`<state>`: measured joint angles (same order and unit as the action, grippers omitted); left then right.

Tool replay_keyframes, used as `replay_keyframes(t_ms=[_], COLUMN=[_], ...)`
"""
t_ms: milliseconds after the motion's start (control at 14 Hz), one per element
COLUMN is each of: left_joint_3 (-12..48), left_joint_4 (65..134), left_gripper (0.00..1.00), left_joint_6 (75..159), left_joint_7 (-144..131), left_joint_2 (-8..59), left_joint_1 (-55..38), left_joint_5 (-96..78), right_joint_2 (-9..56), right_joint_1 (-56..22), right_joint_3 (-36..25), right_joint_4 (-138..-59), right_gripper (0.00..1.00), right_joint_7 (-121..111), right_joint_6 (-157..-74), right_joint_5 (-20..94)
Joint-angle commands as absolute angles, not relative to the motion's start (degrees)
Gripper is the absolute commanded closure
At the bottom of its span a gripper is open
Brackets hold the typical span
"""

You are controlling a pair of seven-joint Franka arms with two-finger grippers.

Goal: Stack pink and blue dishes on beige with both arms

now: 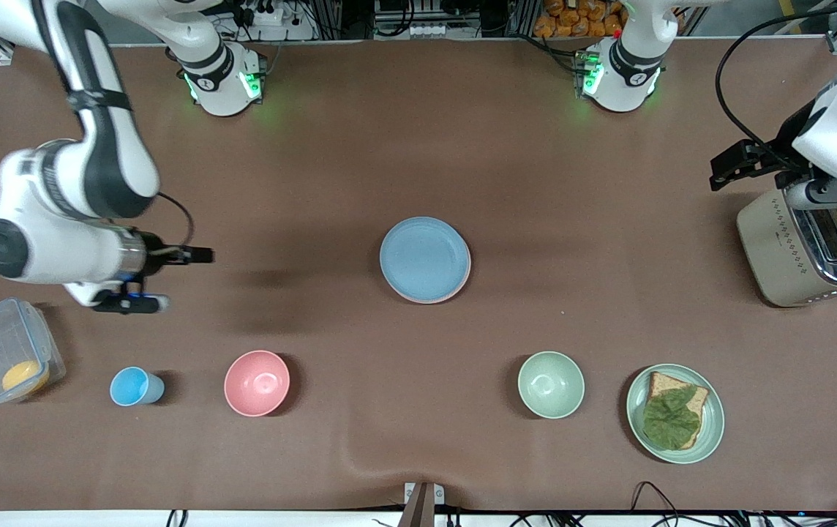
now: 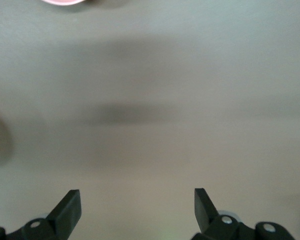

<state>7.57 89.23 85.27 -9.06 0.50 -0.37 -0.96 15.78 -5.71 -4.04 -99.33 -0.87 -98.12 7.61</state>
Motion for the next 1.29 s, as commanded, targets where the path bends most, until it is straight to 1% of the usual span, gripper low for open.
replay_keyframes(t_ms=[0,71,214,357,429,571,714,1214], left_joint_3=[7.91,7.91,8.35,8.44,8.52,8.53,8.35,8.44], left_joint_4=[89.21,89.38,89.73,90.44,90.27,90.09,89.83,89.65], left_gripper=[0.00,0.00,0.00,0.00,0.00,0.00,0.00,0.00], left_joint_6=[83.85,83.85,83.85,83.94,84.02,84.11,84.11,83.85], left_joint_7=[-8.61,-8.70,-9.05,-9.14,-9.14,-9.14,-9.05,-8.70], left_joint_2=[-1.05,-1.32,-2.02,-2.46,-2.29,-1.94,-1.76,-2.11], left_joint_1=[-0.79,-0.79,-0.79,-0.62,-0.53,-0.35,-0.26,-0.44], left_joint_5=[0.09,0.09,0.09,0.44,0.53,0.44,0.53,0.53], right_joint_2=[8.20,6.26,2.65,-0.07,-0.52,-0.53,-0.61,-0.88], right_joint_1=[-0.81,0.69,0.62,0.26,0.09,-0.35,-0.26,-0.18], right_joint_3=[-2.64,-2.38,-2.55,-2.20,-2.20,-2.11,-2.20,-2.37], right_joint_4=[-100.64,-100.29,-100.20,-98.19,-96.61,-94.05,-93.78,-93.43], right_gripper=[0.00,0.00,0.00,0.00,0.00,0.00,0.00,0.00], right_joint_7=[-8.68,-9.57,-9.23,-8.53,-7.92,-6.08,-3.87,-3.69], right_joint_6=[-96.94,-96.94,-96.68,-93.97,-91.87,-90.44,-89.47,-90.09], right_joint_5=[4.83,4.83,4.05,-0.16,-0.52,-0.70,-0.62,-0.18])
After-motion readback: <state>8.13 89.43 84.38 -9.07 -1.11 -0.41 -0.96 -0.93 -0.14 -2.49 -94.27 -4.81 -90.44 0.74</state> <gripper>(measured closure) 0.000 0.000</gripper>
